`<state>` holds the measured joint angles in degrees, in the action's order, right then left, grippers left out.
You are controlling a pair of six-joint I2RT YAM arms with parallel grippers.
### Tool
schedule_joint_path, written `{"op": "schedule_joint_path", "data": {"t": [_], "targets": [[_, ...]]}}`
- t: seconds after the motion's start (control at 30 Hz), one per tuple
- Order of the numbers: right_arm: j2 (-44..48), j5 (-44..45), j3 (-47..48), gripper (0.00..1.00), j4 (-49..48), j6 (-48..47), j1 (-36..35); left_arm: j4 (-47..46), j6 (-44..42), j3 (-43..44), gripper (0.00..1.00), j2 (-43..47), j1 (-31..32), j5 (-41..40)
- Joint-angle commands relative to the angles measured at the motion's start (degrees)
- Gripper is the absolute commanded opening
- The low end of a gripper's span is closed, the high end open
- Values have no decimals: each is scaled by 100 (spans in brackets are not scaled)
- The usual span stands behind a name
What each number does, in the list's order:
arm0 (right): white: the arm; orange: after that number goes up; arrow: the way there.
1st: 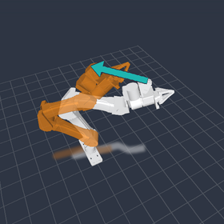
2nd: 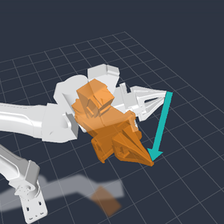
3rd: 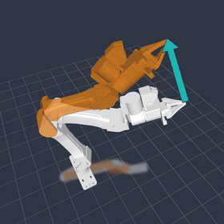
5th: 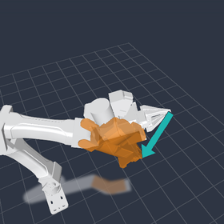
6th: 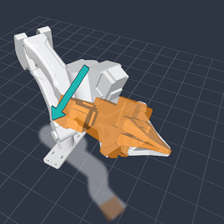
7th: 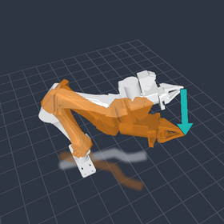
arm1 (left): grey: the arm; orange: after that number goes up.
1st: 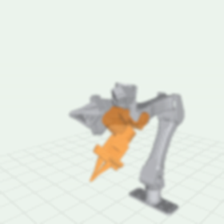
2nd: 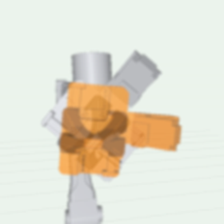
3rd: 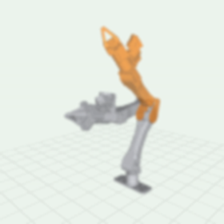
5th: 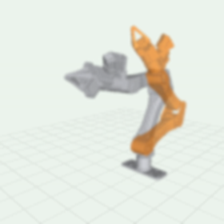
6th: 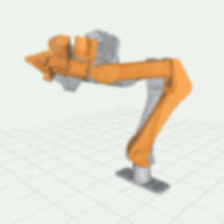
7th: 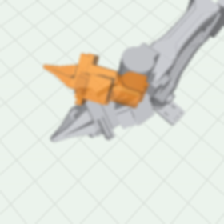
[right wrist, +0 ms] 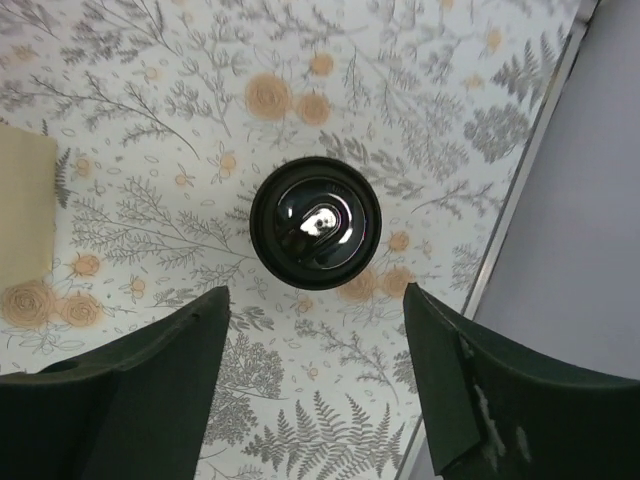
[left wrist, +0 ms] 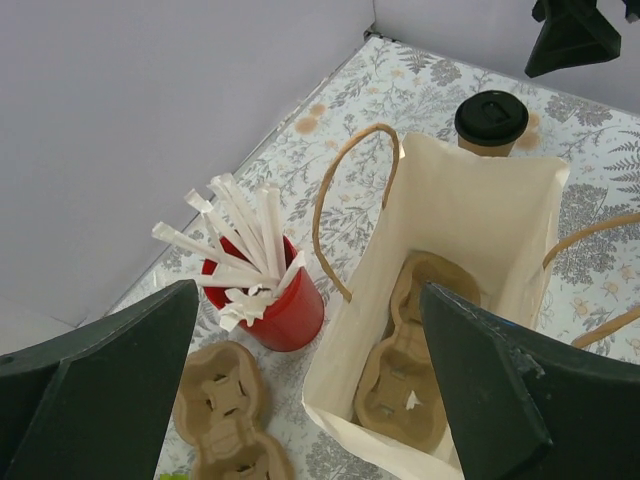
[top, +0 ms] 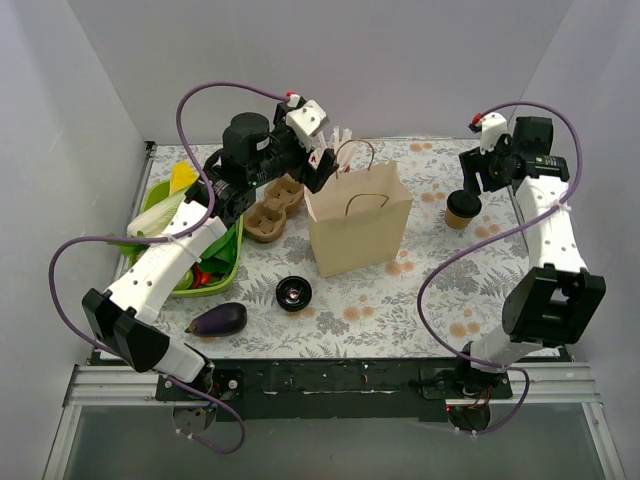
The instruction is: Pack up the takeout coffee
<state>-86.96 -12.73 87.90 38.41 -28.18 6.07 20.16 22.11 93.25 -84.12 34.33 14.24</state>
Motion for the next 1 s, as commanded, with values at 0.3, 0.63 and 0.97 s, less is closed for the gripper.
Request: {"op": "schedule_joint_path", "data": {"t": [0.3,0.63,0.97], "targets": [[-1314,130,553,91,527,-188,149,199,57,-237,94,203,-40,114],[-1833,236,685,92,509,-108,158,269,-13,-237,95,124,-75,140],[-2115,219,896,92,465,-29,158,269,-49,-211,95,53,-93,149]]}}
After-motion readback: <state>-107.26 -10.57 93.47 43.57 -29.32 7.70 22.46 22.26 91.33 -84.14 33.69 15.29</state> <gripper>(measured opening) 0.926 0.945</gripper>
